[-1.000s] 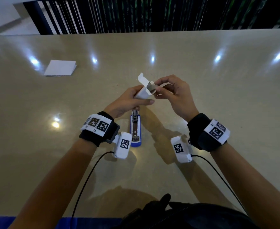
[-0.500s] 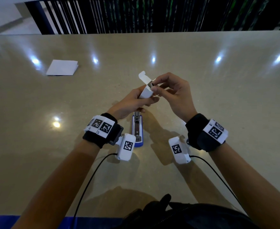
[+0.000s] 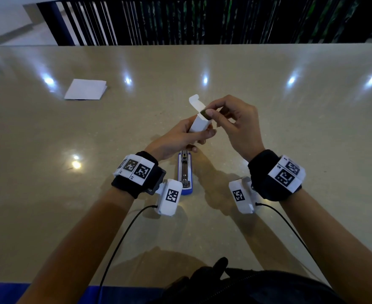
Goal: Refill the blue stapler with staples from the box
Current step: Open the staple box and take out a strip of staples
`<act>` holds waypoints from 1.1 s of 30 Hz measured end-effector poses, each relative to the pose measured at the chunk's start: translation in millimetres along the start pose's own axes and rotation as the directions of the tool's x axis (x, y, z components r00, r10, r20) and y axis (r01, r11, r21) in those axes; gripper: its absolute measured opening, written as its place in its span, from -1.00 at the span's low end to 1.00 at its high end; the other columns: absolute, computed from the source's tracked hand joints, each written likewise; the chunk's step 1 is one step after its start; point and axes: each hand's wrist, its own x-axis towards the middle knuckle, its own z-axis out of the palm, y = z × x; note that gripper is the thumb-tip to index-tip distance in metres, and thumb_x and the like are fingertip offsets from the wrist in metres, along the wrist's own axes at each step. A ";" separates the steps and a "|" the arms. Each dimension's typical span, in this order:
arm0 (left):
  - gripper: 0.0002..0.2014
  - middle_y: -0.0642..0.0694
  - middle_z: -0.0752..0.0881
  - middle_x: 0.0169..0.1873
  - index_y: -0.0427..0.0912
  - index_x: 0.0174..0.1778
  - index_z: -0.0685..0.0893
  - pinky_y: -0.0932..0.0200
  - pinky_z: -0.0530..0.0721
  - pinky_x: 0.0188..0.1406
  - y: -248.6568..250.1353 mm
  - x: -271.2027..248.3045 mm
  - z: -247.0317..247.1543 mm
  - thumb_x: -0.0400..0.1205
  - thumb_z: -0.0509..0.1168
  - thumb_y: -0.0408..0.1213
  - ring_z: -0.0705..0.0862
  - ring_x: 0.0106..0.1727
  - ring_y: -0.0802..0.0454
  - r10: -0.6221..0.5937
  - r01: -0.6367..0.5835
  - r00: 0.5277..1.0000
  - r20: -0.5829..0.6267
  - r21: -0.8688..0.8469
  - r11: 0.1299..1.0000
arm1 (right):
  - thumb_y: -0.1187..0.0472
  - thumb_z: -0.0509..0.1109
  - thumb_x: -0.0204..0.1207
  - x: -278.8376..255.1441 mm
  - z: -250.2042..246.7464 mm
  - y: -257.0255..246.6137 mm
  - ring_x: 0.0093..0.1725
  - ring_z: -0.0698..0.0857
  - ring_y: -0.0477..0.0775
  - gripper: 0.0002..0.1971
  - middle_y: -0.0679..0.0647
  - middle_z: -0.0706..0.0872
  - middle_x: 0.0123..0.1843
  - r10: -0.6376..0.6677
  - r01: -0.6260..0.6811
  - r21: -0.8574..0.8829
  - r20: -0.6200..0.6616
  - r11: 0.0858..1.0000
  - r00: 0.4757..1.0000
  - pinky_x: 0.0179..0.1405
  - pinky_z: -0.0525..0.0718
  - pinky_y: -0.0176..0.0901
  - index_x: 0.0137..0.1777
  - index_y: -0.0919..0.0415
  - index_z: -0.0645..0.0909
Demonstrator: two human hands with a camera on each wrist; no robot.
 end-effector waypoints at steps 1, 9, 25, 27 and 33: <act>-0.86 0.04 0.57 -0.22 0.02 0.05 0.56 0.37 0.60 -0.39 -0.3 -0.4 -0.3 0.65 0.31 -0.29 0.57 -0.21 0.16 -0.002 0.002 1.000 -0.003 -0.021 1.000 | 0.30 0.44 0.52 -0.3 -0.1 -0.8 -0.36 0.62 -0.26 -0.89 0.03 0.75 -0.20 -0.008 0.008 -0.006 -0.012 1.000 1.000 -0.32 0.62 -0.39 -0.07 0.36 0.73; -0.88 0.04 0.59 -0.21 0.03 0.03 0.57 0.32 0.58 -0.37 2.1 -4.3 -2.4 0.65 0.32 -0.29 0.58 -0.21 0.14 0.027 -0.027 0.999 -0.016 -0.024 0.999 | 0.27 0.48 0.50 -1.8 -1.4 -6.3 -0.42 0.67 0.03 -0.92 0.03 0.76 -0.24 0.016 -0.013 0.050 -0.058 0.999 0.998 -0.42 0.70 -0.12 -0.10 0.30 0.71; -0.78 -0.04 0.62 -0.52 -0.18 -0.39 0.59 0.31 0.66 -0.42 -8.5 -3.6 -6.8 0.58 0.40 -0.32 0.59 -0.54 0.15 0.119 -0.111 0.946 -0.302 0.045 0.993 | 0.36 0.32 0.61 -3.1 -8.1 10.7 -0.43 0.62 -0.09 -0.85 0.12 0.66 -0.18 0.265 -0.202 0.278 -0.214 0.939 0.940 -0.32 0.68 -0.28 0.08 0.43 0.66; -0.75 -0.01 0.67 -0.52 -0.21 -0.39 0.62 0.28 0.65 -0.41 -7.6 -2.6 -8.9 0.61 0.38 -0.26 0.59 -0.52 0.10 0.159 -0.164 0.922 -0.354 0.015 0.986 | 0.36 0.33 0.61 -3.0 -10.8 13.8 -0.42 0.62 -0.07 -0.86 0.09 0.66 -0.21 0.260 -0.208 0.267 -0.175 0.941 0.950 -0.32 0.68 -0.27 0.07 0.39 0.67; -0.76 -0.11 0.79 -0.25 -0.40 0.03 0.74 0.27 0.71 -0.33 2.4 -1.2 -2.7 0.60 0.39 -0.26 0.68 -0.40 0.14 0.203 -0.210 0.929 -0.310 0.012 0.978 | 0.34 0.34 0.60 -6.1 -8.1 17.6 -0.35 0.61 -0.05 -0.88 0.09 0.69 -0.19 0.217 -0.207 0.203 -0.029 0.957 0.976 -0.30 0.67 -0.31 0.06 0.30 0.69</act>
